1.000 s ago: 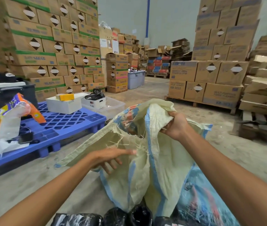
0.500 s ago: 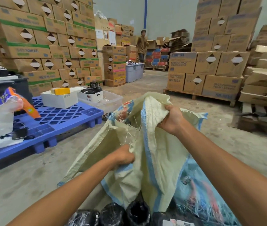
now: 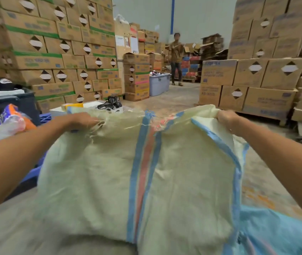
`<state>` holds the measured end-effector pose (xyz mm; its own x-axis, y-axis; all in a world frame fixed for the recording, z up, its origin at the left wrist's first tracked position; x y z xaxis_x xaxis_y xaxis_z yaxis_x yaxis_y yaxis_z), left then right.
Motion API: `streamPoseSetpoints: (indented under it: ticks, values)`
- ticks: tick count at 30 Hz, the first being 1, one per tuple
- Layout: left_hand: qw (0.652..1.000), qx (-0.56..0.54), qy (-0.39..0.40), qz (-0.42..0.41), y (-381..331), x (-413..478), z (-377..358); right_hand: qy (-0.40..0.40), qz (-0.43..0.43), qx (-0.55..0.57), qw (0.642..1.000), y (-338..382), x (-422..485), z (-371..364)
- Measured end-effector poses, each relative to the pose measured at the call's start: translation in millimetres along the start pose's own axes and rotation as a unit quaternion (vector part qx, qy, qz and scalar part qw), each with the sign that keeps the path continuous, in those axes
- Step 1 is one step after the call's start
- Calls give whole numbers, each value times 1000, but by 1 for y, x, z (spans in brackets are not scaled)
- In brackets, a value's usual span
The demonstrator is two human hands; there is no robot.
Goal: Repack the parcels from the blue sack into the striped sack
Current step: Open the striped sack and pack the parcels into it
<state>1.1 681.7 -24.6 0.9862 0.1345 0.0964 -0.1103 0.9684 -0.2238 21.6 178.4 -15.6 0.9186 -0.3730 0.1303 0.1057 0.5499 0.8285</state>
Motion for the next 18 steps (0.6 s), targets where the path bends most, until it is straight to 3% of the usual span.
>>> streamPoseSetpoints:
  ticks: [3, 6, 8, 12, 15, 18]
  values:
    - [998, 2, -52, 25, -27, 0, 40, 50, 41, -113, 992, 22, 18, -20]
    - [989, -46, -132, 39, -51, 8, 72, 13, 75, -152, 986, 60, 29, -17]
    - [969, -186, -156, 48, -60, 14, 87, -33, 92, -115, 989, 89, 28, -6]
    - [885, -445, -117, 78, -93, -1, 121, -50, 118, 71, 989, 155, 21, 18]
    - [790, -559, -245, 49, -115, -36, 175, -197, 177, 220, 939, 195, -31, 74]
    - [776, -414, -475, -22, -122, -127, 188, -391, 308, 232, 836, 179, -141, 120]
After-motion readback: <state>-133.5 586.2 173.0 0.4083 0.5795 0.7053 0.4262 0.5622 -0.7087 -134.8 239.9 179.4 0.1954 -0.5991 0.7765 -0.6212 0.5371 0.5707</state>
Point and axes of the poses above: each hand's wrist, its own x-axis towards the middle knuckle, its own z-axis out of the back of the hand, y = z × x, the point moved 9 cm from there along x, towards the middle knuckle, and after that the axes turned 8 degrees about -y, right-handed, at the moved point
